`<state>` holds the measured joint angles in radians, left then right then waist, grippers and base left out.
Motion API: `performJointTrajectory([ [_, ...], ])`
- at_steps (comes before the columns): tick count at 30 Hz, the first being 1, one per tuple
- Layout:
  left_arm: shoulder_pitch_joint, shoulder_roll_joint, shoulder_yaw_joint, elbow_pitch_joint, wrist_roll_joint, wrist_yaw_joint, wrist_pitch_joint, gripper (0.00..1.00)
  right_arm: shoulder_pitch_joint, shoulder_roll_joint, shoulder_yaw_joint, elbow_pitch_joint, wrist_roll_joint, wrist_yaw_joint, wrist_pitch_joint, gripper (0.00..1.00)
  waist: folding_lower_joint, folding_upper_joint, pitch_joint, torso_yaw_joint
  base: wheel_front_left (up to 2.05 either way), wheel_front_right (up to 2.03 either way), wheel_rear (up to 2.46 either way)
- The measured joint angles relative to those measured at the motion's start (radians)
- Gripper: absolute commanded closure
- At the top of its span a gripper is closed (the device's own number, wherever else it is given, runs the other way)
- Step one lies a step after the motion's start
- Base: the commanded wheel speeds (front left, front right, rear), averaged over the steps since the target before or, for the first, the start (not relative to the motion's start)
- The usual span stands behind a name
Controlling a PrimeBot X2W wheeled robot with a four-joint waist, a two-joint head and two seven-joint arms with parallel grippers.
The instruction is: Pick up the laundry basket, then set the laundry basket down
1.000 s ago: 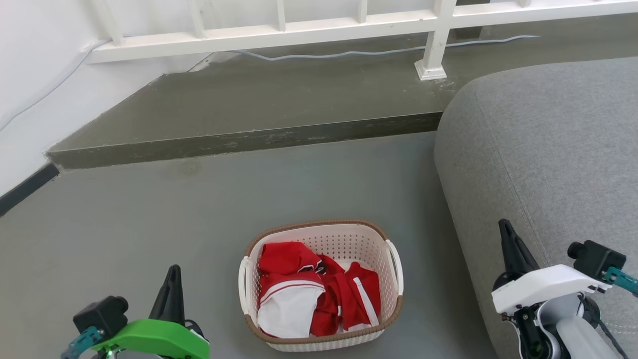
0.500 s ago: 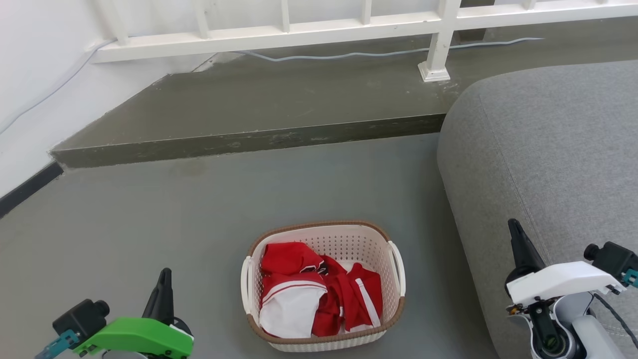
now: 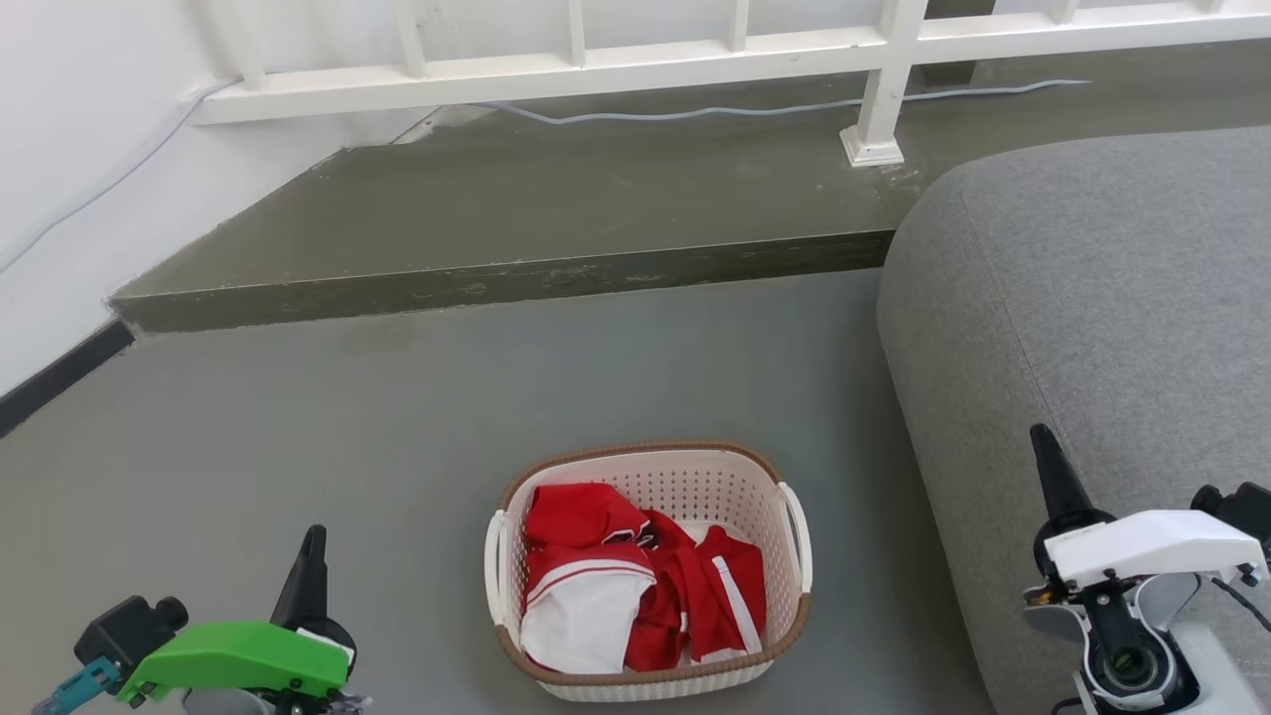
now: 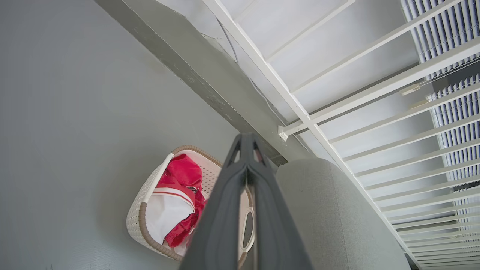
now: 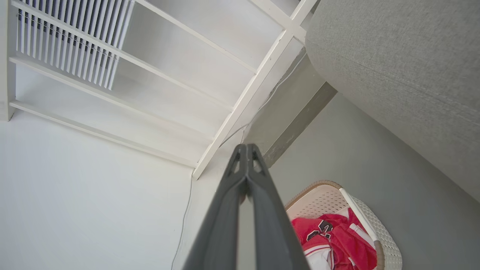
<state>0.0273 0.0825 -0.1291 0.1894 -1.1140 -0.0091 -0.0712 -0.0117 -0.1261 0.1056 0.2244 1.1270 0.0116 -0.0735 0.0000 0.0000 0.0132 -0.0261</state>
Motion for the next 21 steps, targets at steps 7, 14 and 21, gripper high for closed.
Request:
performJointTrajectory([
  [7,-0.009,0.000,0.022,0.012,-0.089,-0.010,0.019,1.00,-0.001,0.006,-0.029,0.008,0.090,0.015,0.022,1.00,0.0000,0.0000,-0.002,0.004,0.00,0.00,0.00],
  [14,-0.021,0.001,0.038,0.024,-0.172,-0.031,0.036,1.00,-0.005,0.012,-0.053,0.012,0.166,0.032,0.041,1.00,0.0000,0.0000,-0.003,0.008,0.00,0.00,0.00],
  [21,-0.030,0.001,0.061,0.032,-0.262,-0.045,0.057,1.00,-0.016,0.021,-0.082,0.020,0.250,0.050,0.063,1.00,0.0000,0.0000,-0.005,0.013,0.00,0.00,0.00],
])
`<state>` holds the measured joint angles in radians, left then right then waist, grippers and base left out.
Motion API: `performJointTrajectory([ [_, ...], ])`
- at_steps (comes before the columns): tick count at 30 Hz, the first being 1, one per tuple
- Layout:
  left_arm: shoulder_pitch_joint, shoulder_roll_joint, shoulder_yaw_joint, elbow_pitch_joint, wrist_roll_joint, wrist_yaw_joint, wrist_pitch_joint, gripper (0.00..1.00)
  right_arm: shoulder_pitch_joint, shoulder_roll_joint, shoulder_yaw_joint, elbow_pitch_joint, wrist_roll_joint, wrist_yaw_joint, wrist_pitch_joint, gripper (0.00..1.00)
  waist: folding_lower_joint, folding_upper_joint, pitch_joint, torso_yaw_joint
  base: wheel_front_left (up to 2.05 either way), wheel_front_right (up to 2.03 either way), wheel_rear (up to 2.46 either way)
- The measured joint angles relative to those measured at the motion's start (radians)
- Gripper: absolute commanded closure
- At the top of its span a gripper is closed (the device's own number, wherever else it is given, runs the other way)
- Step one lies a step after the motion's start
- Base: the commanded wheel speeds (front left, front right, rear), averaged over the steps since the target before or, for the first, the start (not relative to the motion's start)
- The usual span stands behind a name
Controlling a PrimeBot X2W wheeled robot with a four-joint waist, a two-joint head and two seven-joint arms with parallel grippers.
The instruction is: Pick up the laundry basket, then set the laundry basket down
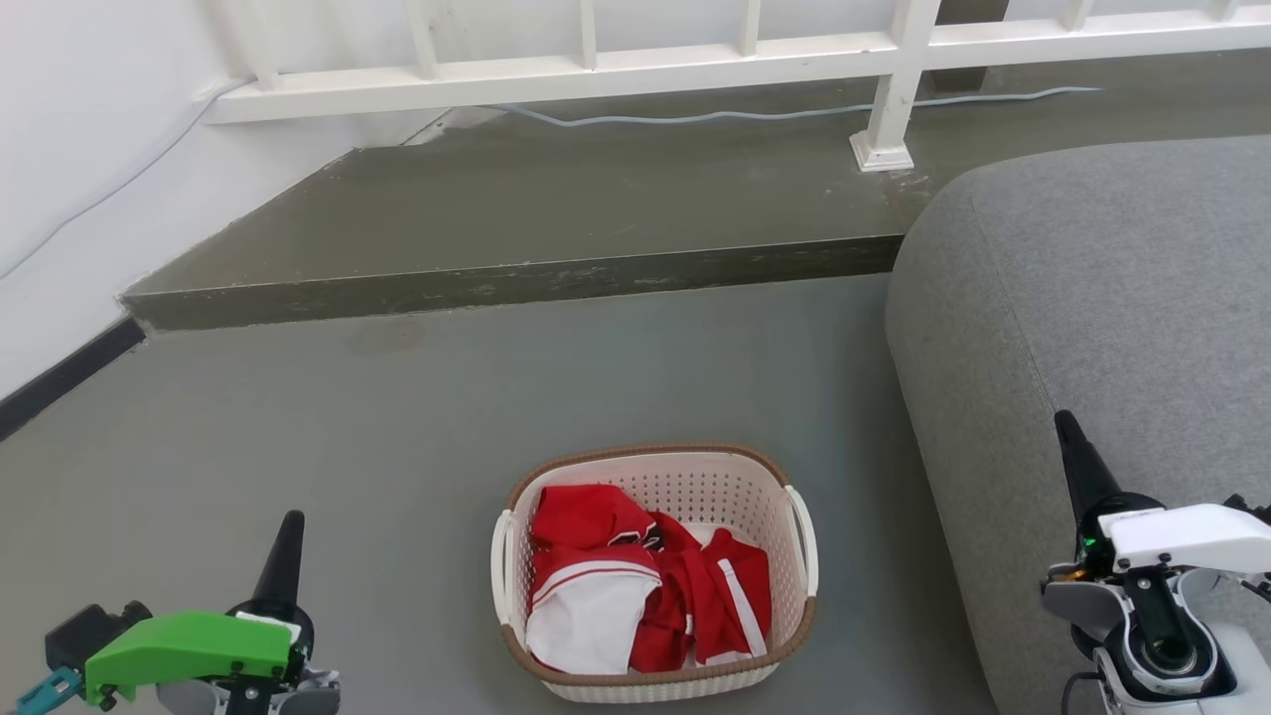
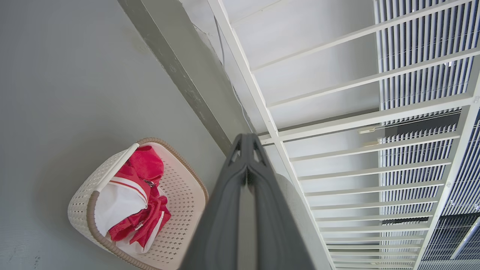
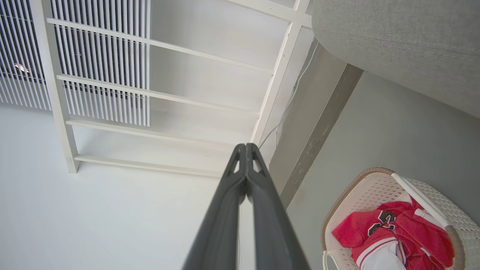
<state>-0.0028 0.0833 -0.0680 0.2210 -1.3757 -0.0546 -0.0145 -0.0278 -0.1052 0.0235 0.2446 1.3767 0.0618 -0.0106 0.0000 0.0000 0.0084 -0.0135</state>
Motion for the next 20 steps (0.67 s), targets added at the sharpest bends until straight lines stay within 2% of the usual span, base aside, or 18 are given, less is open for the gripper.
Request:
performJointTrajectory([
  [20,-0.034,0.000,0.064,0.032,-0.274,-0.056,0.059,1.00,-0.020,0.021,-0.087,0.021,0.265,0.051,0.065,1.00,0.0000,0.0000,-0.005,0.013,0.00,0.00,0.00],
])
